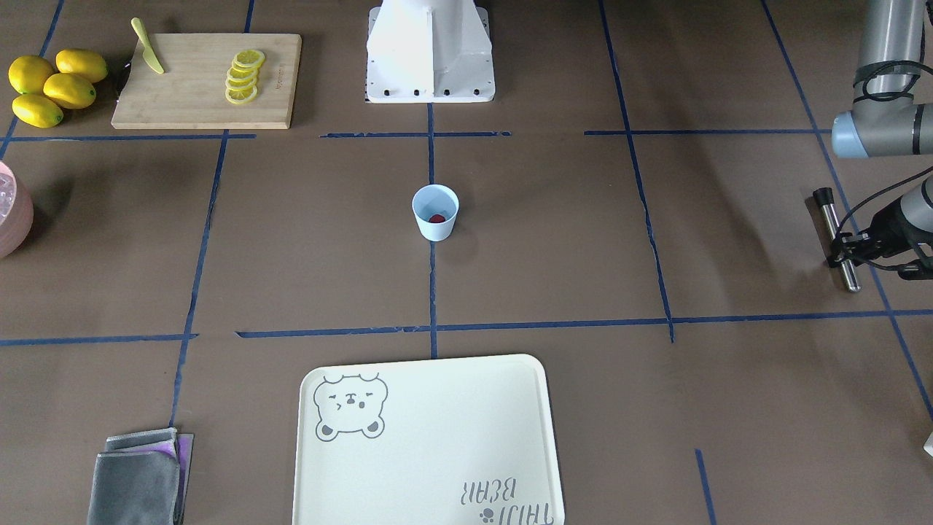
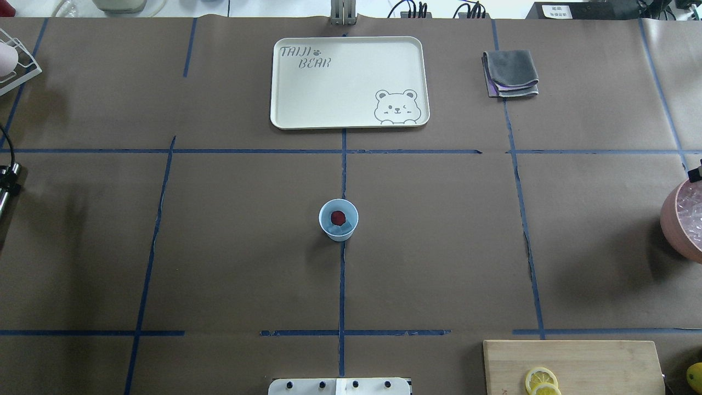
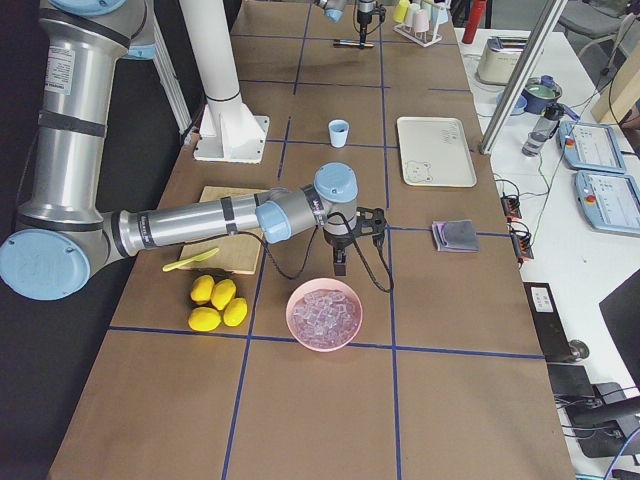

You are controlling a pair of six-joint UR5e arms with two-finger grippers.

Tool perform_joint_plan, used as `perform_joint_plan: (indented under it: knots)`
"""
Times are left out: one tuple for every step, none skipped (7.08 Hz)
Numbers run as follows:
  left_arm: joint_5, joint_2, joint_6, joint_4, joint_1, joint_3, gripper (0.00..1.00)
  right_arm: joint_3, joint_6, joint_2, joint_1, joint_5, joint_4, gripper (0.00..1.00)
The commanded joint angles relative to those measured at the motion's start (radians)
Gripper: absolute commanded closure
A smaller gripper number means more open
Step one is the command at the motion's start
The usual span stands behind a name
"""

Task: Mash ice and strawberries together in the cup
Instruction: 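Carry the muddler with the left gripper and lower it into the blue cup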

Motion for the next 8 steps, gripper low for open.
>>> perform_joint_plan:
  knots:
    - [0.000,-0.003,0.004,0.000,-0.001,0.001,0.95,0.001,0.000,0.000,0.000,0.002,0.000,0.00]
    - [0.000,-0.003,0.001,-0.002,-0.001,-0.008,1.00,0.001,0.000,0.000,0.000,0.002,0.000,0.00]
    - [-0.070,-0.006,-0.002,0.000,-0.001,-0.075,1.00,0.003,0.000,0.000,0.000,0.002,0.000,0.00]
    - [-0.178,-0.024,-0.007,0.005,-0.001,-0.166,1.00,0.004,0.000,0.002,0.000,0.002,0.000,0.00]
    - [-0.181,-0.058,-0.007,0.015,-0.001,-0.272,1.00,0.007,0.000,0.002,0.000,0.002,0.000,0.00]
    - [-0.173,-0.073,-0.004,0.011,0.011,-0.392,1.00,0.007,0.000,0.002,0.000,0.002,0.000,0.00]
    - [-0.152,-0.095,-0.004,0.012,0.092,-0.517,1.00,0.006,0.000,0.002,0.000,0.002,0.000,0.00]
    - [-0.096,-0.173,-0.008,0.014,0.163,-0.594,1.00,0.004,0.000,0.005,0.000,0.000,0.000,0.00]
